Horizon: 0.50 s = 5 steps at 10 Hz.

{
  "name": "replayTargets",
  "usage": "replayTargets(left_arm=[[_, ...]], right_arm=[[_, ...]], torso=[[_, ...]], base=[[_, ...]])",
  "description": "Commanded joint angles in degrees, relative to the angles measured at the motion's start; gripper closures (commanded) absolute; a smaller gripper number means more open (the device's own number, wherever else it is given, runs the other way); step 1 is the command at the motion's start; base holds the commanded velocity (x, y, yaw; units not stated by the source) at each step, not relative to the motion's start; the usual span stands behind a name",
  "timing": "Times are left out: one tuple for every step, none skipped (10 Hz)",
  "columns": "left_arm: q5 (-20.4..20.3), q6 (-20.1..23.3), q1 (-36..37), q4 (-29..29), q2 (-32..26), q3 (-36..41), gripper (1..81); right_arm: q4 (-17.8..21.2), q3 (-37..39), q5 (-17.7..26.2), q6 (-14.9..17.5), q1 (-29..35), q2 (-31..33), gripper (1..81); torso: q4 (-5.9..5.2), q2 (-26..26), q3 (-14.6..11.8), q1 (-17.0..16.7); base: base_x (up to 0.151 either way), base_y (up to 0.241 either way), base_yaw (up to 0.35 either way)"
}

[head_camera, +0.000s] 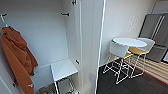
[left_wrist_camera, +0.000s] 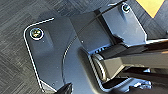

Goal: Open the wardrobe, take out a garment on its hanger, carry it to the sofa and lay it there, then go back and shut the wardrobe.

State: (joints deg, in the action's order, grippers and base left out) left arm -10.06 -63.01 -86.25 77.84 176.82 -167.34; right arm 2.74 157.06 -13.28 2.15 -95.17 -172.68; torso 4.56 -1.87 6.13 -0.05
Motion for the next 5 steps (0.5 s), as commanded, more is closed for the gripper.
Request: replayTargets(left_arm=[[2.32, 0.26, 2.35, 0.56, 0.20, -0.45, 1.0], [2.32, 0.26, 2.35, 0.56, 0.29, -0.36, 1.0], [2.33, 0.26, 2.35, 0.56, 0.20, -0.36, 1.0], [2.32, 0.26, 2.35, 0.56, 0.20, -0.36, 1.0], [2.32, 0.26, 2.35, 0.56, 0.20, -0.36, 1.0]], right_arm=[[0.07, 0.07, 3.26, 0.32, 1.25, 0.12, 1.0], [0.07, 0.07, 3.26, 0.32, 1.16, 0.12, 1.0], [0.07, 0.07, 3.26, 0.32, 1.25, 0.12, 1.0], [0.07, 0.07, 3.26, 0.32, 1.16, 0.12, 1.0], [0.07, -0.01, 3.26, 0.32, 1.16, 0.12, 1.0]], torso=[[0.00, 0.00, 0.00, 0.05], [0.00, -0.02, 0.00, 0.05], [0.00, 0.00, 0.00, 0.05], [0.00, 0.00, 0.00, 0.05], [0.00, 0.00, 0.00, 0.05]], base=[[0.000, 0.000, 0.331], [0.000, 0.000, 0.331], [0.000, 0.000, 0.331], [0.000, 0.000, 0.330], [0.000, 0.000, 0.331]])
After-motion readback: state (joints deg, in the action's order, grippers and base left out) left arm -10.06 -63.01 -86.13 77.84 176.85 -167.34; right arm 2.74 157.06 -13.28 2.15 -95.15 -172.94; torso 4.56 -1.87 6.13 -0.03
